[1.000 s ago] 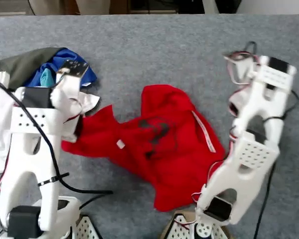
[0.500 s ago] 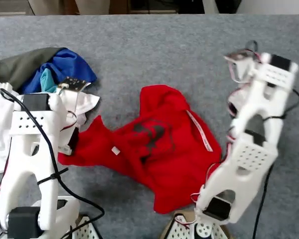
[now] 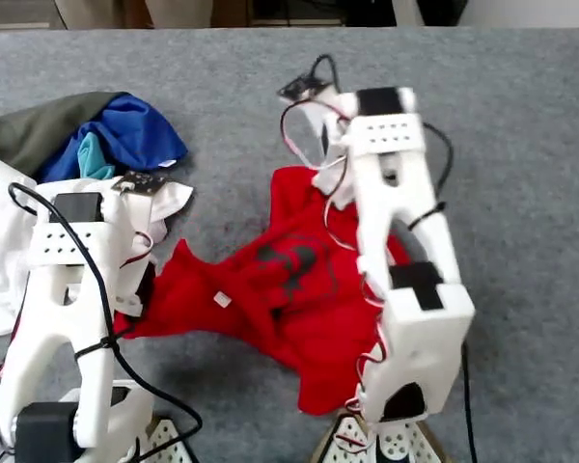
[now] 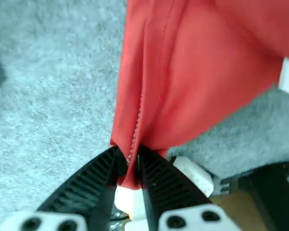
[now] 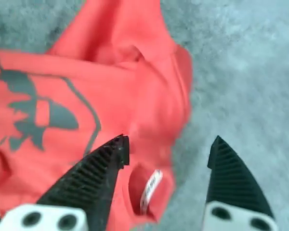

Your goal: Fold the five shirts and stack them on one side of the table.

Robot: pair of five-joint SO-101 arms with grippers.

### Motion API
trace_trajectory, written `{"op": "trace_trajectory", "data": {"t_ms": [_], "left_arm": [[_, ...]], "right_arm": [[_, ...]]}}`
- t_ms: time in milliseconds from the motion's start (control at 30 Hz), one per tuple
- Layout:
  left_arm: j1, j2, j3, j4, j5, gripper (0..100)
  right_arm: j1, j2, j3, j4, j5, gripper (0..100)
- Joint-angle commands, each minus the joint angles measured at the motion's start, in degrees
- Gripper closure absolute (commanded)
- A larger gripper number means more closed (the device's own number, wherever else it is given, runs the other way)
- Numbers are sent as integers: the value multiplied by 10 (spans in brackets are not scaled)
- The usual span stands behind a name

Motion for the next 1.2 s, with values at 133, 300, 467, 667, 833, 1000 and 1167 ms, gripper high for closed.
{"op": "trace_trajectory", "data": {"t_ms": [133, 300, 467, 667, 833, 1000, 1167], "left_arm": [[-4, -17, -4, -14, 18, 981], [-3, -26, -4, -15, 16, 981], [4, -138, -2, -11, 15, 981], [3, -298, 77, -12, -49, 981], [-23, -367, 120, -15, -74, 981], [-27, -360, 119, -15, -91, 981], [-28, -361, 117, -15, -97, 981]], "right_arm": [[103, 72, -8, -27, 4, 981], [188, 74, -13, 28, 93, 998], [281, 50, -12, 72, 193, 998], [386, 54, -12, 76, 290, 998], [431, 75, 16, 91, 377, 998], [443, 63, 56, 91, 426, 995], [448, 10, 47, 87, 389, 809]]}}
